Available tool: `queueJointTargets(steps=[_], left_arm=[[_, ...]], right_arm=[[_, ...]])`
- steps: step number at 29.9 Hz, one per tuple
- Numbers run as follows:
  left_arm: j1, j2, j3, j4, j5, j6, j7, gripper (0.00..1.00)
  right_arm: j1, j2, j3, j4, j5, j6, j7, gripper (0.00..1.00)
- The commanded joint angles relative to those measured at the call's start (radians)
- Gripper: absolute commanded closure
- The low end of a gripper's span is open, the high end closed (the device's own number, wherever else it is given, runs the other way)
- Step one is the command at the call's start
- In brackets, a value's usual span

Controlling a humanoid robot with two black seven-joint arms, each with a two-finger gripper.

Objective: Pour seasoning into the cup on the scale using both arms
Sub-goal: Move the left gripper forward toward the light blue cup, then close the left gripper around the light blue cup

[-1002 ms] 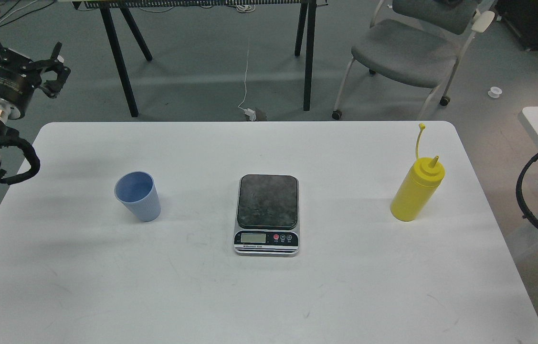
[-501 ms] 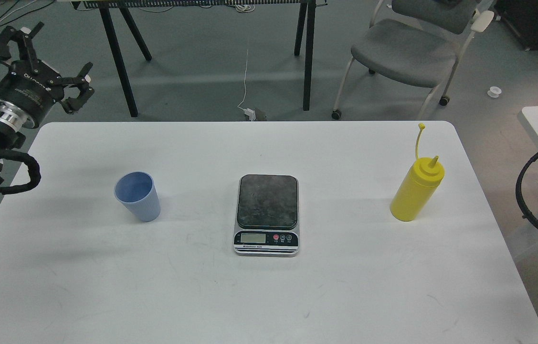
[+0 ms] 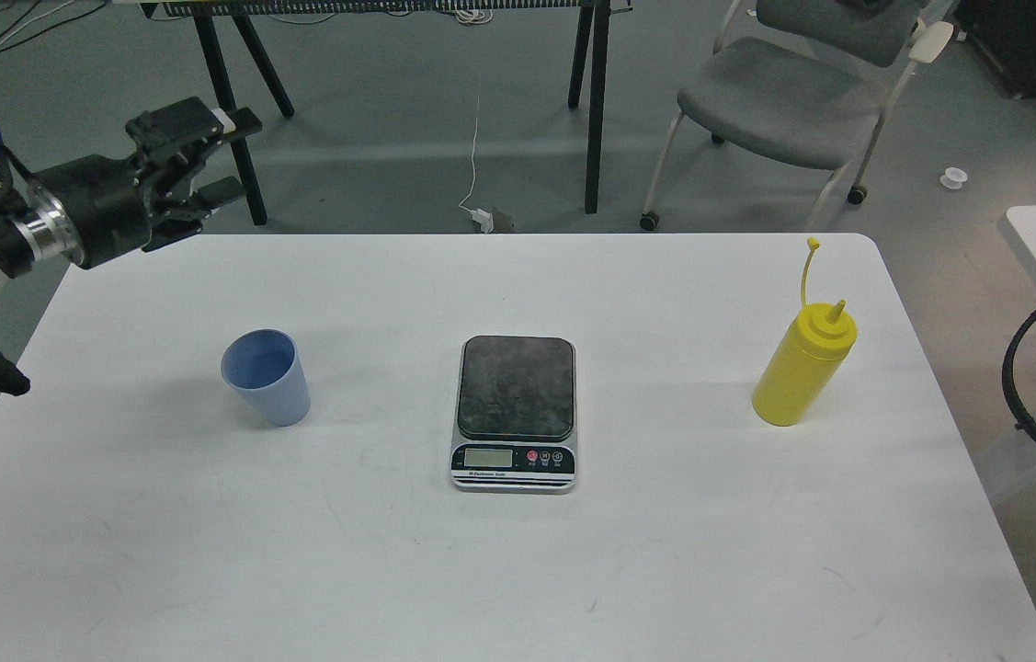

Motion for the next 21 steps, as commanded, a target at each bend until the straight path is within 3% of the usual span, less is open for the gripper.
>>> queueJointTargets(steps=[1, 7, 14, 21], left_arm=[[0.013, -0.021, 0.007, -0.002, 0.351, 0.064, 0.0, 0.03], [0.016, -0.035, 0.088, 0.016, 0.674, 0.108, 0.0, 0.16], [0.008, -0.057, 0.308, 0.097, 0.708, 0.236, 0.002, 0.23], [0.01, -0.098, 0.378, 0.172, 0.733, 0.263, 0.0, 0.35]], right_arm=[[0.0, -0.013, 0.003, 0.006, 0.0, 0.0, 0.001, 0.0], [0.0, -0.022, 0.003, 0.006, 0.0, 0.0, 0.001, 0.0], [0.0, -0.024, 0.003, 0.006, 0.0, 0.0, 0.003, 0.0], [0.0, -0.024, 0.003, 0.006, 0.0, 0.0, 0.004, 0.0]])
